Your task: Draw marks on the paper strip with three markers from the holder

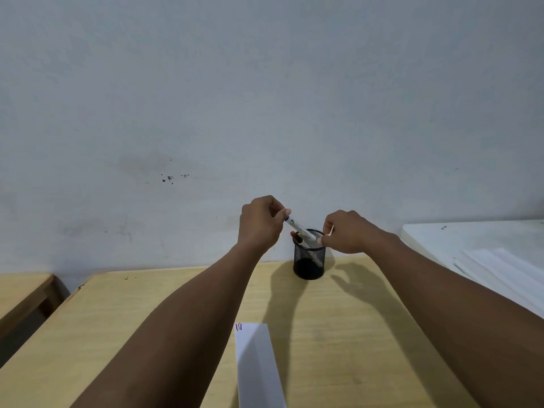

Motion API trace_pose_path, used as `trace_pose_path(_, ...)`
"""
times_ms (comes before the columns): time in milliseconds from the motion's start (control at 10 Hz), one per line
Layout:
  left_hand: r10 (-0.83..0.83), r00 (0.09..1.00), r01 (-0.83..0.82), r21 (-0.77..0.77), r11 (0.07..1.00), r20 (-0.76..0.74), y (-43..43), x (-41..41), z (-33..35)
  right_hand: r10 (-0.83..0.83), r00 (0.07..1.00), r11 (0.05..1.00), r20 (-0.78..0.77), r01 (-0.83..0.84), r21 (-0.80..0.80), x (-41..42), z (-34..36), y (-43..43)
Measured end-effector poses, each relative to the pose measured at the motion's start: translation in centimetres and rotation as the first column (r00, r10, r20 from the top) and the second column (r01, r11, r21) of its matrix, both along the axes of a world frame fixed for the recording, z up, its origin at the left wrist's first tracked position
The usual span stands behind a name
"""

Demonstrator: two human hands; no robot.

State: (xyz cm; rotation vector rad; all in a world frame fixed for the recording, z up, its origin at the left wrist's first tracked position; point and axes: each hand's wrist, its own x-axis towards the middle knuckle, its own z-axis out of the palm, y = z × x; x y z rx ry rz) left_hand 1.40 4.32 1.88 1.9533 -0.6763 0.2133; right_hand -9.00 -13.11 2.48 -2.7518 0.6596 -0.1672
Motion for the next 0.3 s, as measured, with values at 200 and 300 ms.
trace_pose_path(200,-0.131,0.98,0.08,0.304,0.949,0.15,-3.4,0.8,-2.1,0.0,1.0,1.0,-0.009,0.0,0.015,1.2,-1.8,-1.8)
trace_pose_path(300,-0.162,0.968,0.077,0.385,0.92,0.192,-4.0,0.9,-2.5,-0.006,1.0,1.0,-0.005,0.006,0.028,1.4,-2.1,-2.0)
